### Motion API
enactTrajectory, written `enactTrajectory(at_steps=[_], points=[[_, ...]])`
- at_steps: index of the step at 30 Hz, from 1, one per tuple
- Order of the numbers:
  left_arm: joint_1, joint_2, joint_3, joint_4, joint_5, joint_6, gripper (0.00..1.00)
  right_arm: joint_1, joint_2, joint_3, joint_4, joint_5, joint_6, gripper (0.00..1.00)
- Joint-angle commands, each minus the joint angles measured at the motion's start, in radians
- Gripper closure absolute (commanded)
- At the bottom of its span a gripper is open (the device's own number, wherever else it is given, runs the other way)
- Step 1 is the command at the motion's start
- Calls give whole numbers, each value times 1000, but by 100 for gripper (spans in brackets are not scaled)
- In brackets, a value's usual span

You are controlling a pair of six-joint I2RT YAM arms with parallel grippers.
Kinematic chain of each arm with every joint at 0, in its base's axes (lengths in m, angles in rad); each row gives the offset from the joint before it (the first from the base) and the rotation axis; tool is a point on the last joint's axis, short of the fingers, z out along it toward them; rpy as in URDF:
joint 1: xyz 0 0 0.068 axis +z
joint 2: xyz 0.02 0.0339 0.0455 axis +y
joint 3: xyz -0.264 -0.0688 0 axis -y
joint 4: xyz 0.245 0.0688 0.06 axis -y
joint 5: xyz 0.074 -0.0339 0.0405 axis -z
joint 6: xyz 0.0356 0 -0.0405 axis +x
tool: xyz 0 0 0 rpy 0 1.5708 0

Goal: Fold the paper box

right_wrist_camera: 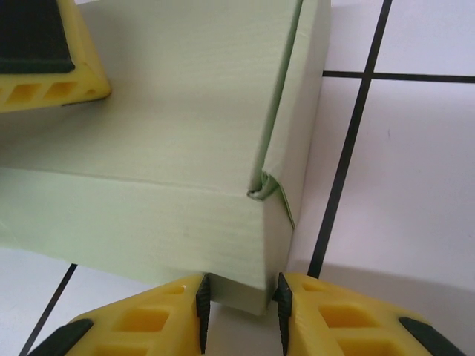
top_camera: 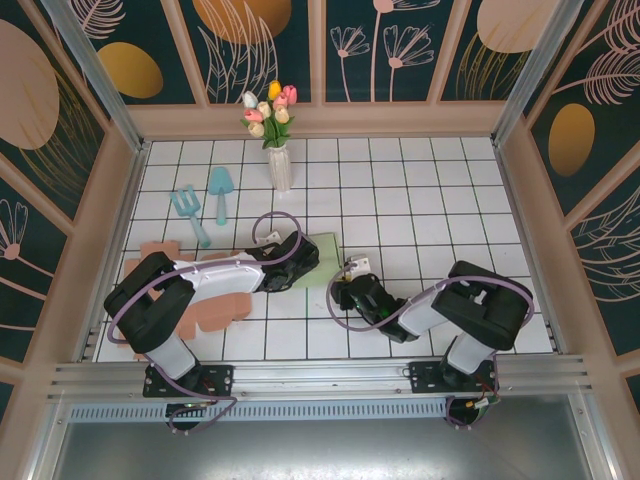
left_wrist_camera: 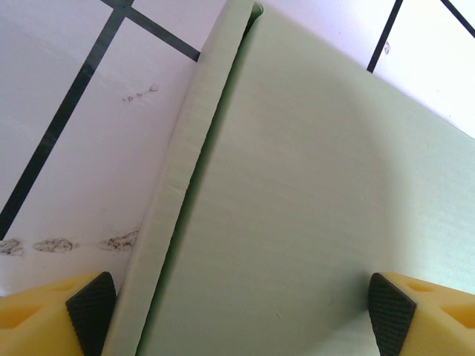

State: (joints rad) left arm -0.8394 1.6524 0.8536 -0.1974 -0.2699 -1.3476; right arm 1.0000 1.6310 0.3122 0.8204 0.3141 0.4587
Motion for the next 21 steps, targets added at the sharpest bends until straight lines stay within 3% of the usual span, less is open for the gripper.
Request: enactTrajectory(at_steps=[1,17,21], points=[[4,36,-34,-85,14,28,12,-18,19,36,0,36,-17,67],[5,-2,-12,-137,-3,53,12,-101,78,64,43,-13,-11,65],[5,-56,10,-206,-65,61,11,-114,80,57,53,-34,-8,65]])
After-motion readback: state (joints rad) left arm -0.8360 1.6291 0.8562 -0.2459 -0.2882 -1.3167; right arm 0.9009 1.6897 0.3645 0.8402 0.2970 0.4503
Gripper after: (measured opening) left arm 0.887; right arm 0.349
